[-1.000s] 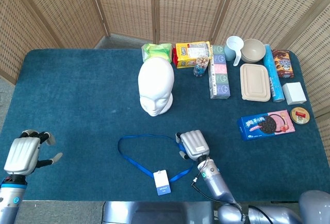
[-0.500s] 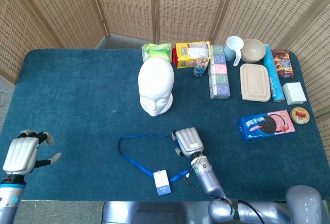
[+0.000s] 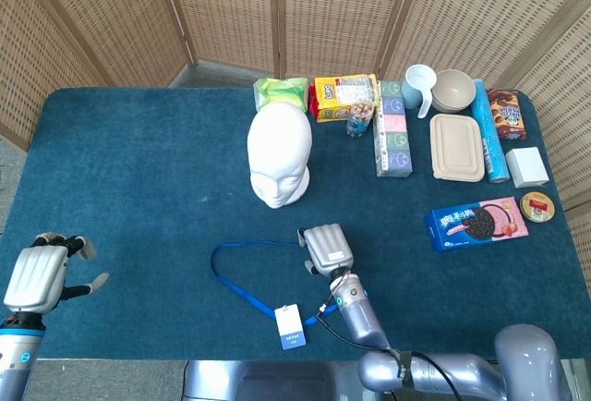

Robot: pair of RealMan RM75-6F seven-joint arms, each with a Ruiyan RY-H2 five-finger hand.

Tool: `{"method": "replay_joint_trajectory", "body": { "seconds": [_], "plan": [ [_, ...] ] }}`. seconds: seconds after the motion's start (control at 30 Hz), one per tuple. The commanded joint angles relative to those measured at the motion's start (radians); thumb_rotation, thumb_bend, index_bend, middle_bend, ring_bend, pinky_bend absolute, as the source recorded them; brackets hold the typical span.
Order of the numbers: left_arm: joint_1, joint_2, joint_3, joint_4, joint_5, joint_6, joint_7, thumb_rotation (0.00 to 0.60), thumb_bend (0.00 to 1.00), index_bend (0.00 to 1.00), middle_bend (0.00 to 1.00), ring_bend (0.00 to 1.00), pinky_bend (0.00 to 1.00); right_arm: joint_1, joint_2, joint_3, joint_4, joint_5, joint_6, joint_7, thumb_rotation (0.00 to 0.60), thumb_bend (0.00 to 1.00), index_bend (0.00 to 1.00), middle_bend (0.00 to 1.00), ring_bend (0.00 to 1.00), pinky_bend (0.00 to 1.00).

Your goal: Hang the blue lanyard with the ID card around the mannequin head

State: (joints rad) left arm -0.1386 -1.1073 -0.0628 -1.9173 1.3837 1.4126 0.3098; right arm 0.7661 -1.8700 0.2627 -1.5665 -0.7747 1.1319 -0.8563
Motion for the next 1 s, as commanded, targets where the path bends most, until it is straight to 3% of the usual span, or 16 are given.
{"method": "replay_joint_trajectory", "body": {
  "seconds": [0.03,0.47,1.0],
  "plan": [
    [-0.001,0.000,0.001,0.001,0.000,-0.001,-0.001,0.506,0.18,0.53,0.54,0.47,0.27,0.013,-0.012,0.005,0.014,0.014,-0.002,-0.005,0.600,0.30,0.45,0.98,1.00,1.00],
    [0.000,0.004,0.004,0.003,-0.007,0.003,-0.003,0.507,0.18,0.53,0.54,0.47,0.27,0.045,-0.040,0.008,0.085,0.057,-0.008,-0.005,0.600,0.30,0.45,0.98,1.00,1.00],
    [-0.004,-0.002,0.007,0.002,0.005,0.007,-0.006,0.507,0.18,0.53,0.54,0.47,0.27,0.027,-0.002,-0.024,0.079,0.068,0.023,-0.002,0.600,0.36,0.48,0.99,1.00,1.00]
  ]
}}
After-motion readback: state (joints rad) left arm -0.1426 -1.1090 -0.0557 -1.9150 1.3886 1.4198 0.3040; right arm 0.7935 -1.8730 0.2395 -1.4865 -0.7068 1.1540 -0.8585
